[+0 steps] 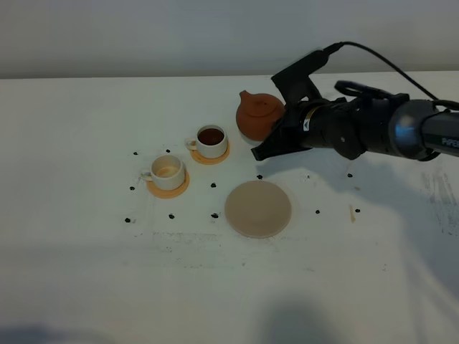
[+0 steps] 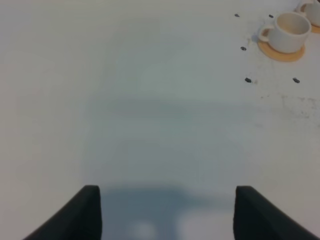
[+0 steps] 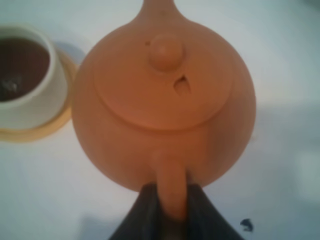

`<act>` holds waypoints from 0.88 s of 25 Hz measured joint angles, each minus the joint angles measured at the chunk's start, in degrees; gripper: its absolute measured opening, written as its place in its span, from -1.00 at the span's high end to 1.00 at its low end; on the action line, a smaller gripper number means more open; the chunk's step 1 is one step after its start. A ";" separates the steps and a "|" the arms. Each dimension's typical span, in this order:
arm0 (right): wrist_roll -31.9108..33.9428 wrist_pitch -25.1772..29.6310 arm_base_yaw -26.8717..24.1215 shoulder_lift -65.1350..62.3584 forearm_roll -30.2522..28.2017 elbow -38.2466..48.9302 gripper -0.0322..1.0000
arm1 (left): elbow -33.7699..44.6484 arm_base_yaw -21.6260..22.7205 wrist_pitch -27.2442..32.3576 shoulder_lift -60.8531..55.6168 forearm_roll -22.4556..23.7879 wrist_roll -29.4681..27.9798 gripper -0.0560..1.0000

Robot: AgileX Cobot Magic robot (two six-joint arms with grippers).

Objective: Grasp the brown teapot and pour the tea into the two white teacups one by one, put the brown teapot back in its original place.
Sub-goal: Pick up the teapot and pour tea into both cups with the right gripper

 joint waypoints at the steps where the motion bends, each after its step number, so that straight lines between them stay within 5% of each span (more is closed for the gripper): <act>1: 0.00 0.50 0.00 -0.64 -0.26 0.00 0.76 | 0.00 0.00 0.00 0.00 0.00 0.00 -0.12; 22: 0.00 8.11 10.37 -11.73 -2.64 2.75 0.76 | 0.00 0.00 0.00 0.00 0.00 0.00 -0.12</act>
